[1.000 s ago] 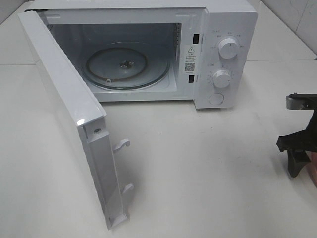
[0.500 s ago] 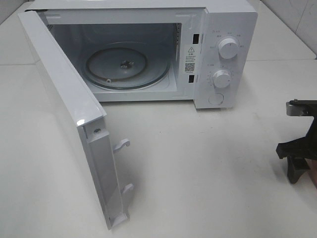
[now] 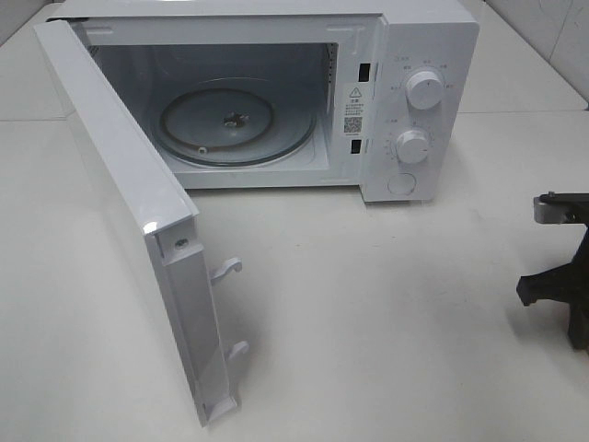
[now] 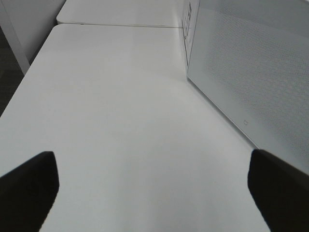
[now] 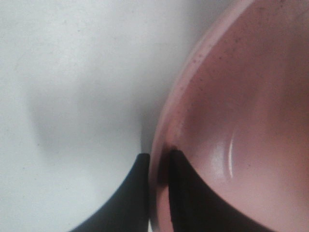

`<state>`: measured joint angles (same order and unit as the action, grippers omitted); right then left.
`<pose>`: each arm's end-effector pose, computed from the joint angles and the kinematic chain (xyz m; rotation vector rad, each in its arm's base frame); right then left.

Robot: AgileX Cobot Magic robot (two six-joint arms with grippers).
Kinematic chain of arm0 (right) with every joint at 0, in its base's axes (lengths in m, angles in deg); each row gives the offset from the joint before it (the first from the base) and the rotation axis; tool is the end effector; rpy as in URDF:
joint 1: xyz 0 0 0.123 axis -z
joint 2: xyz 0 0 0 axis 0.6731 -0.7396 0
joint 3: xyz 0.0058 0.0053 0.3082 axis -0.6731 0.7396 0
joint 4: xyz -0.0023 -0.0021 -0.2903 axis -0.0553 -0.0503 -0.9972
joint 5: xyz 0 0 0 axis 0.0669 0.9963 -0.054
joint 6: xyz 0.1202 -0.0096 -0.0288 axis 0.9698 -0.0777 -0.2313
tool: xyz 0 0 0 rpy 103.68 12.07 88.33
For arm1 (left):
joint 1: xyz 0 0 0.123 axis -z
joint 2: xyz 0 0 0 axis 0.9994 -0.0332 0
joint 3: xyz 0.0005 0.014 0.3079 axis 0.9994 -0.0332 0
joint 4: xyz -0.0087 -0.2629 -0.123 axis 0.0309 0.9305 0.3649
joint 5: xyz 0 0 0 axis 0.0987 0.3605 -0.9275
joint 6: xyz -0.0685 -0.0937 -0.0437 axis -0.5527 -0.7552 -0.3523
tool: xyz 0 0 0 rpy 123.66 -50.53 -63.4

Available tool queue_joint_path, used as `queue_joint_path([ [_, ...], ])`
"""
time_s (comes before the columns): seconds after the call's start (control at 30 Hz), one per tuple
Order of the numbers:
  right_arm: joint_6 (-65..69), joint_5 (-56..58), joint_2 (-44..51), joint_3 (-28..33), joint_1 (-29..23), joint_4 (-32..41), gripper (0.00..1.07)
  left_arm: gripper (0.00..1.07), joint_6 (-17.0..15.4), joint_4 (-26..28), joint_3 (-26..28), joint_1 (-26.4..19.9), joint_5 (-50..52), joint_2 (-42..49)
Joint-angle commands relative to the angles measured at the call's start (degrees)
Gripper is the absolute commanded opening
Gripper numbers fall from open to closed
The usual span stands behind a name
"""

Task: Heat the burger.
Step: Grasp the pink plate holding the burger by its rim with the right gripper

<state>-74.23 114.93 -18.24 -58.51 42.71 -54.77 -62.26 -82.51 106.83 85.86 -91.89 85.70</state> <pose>0.2910 -0.0127 0.0662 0.0001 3.1230 -0.1347 0.0357 -0.0034 0.2829 -0.0205 2.0237 -0.0170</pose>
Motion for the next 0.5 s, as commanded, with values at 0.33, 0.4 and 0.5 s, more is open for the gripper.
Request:
queue_joint_path([
  [0.33,3.8,-1.5,-0.7,0.9,0.0,-1.0,0.0,1.01,0.1,0.3,-0.3,0.3,0.5,1.5],
  [0.4,4.1,-1.3,-0.6,0.9,0.0,-1.0,0.0,1.01,0.1,0.3,-0.3,0.3,0.5,1.5],
  [0.5,5.0,-0.4,0.8,0.9,-0.5,-1.9,0.0,1.01,0.1,0.3,-0.3,0.3,0.5,1.5],
])
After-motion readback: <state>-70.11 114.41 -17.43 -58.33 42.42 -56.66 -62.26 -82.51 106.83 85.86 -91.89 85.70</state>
